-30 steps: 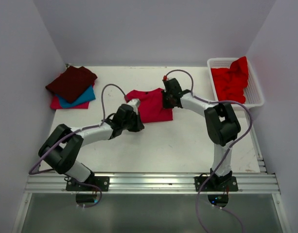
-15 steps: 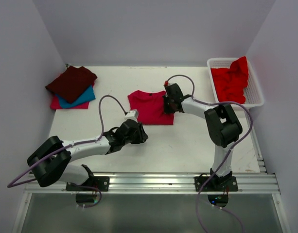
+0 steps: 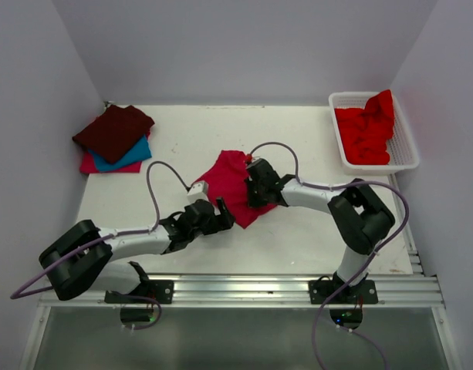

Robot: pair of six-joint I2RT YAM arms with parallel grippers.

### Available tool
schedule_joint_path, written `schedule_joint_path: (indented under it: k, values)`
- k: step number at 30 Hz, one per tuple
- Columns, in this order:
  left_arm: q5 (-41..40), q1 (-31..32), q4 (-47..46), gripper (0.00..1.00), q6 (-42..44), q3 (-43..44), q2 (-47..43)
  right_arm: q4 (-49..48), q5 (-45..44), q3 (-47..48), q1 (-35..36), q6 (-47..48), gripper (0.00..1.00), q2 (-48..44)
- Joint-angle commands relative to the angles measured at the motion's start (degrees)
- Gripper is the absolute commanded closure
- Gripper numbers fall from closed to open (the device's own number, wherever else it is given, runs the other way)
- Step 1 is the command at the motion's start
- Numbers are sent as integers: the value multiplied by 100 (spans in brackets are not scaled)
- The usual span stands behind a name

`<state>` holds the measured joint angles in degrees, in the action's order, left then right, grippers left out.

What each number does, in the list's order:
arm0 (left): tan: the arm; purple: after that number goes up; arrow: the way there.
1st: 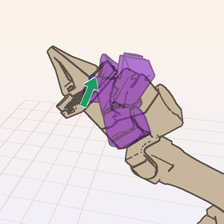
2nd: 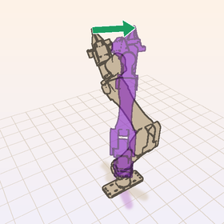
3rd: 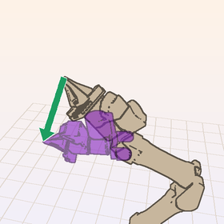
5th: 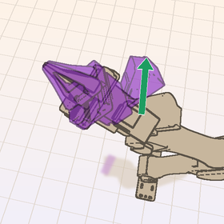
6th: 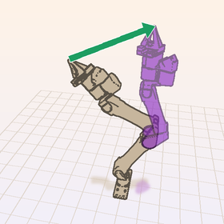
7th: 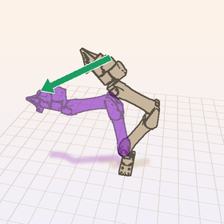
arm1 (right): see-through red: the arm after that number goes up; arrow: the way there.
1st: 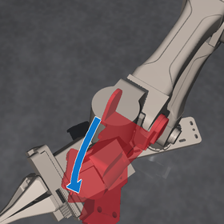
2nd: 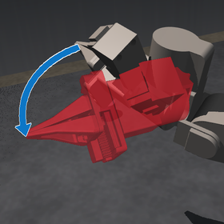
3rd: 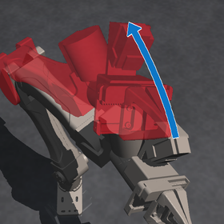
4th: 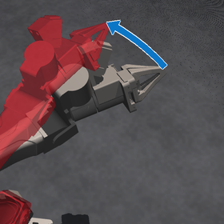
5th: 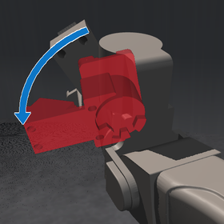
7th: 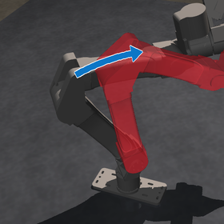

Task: Fold and stack the t-shirts
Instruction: Fold the tshirt

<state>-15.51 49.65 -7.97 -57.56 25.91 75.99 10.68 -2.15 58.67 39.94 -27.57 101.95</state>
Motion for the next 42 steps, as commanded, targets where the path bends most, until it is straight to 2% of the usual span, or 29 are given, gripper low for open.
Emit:
schedule_joint_path:
  k: [1,4,7,13,15,19,25,32,35,37,38,41,42]
  values:
    - [-251,36,-563,7,-273,-428,22,5,101,-259,145,-327,100,-35]
    - [-356,36,-1291,0,-326,-849,57,-31,84,-391,154,-345,100,-123]
    - [-514,19,-1803,0,-641,-1227,127,-4,40,-514,154,-328,100,-246]
    - [-734,-201,-2025,0,-1326,-1677,224,84,-92,-752,154,-257,100,-553]
    - [-770,-323,-1972,0,-1477,-1651,381,84,-101,-796,145,-275,100,-589]
    - [-559,-403,-1700,0,-1565,-1010,961,22,-49,-902,154,-310,100,-659]
    - [-128,-394,-2209,0,-1846,-421,2260,-74,-22,-946,198,-328,100,-668]
    - [-207,-386,-2253,1,-2022,-244,2553,-153,22,-981,207,-328,100,-659]
    - [-251,-394,-2358,7,-2005,-244,2597,-224,48,-1016,224,-345,100,-659]
    - [-207,-394,-2612,19,-1970,-288,2658,-268,74,-1051,224,-354,100,-633]
    - [-172,-403,-2718,28,-1961,-349,2684,-268,75,-1060,224,-345,100,-624]
    - [-32,-430,-3114,45,-1917,-437,2781,-303,83,-1077,233,-345,100,-598]
    - [-23,-430,-3306,57,-1908,-473,2807,-312,83,-1095,233,-345,100,-589]
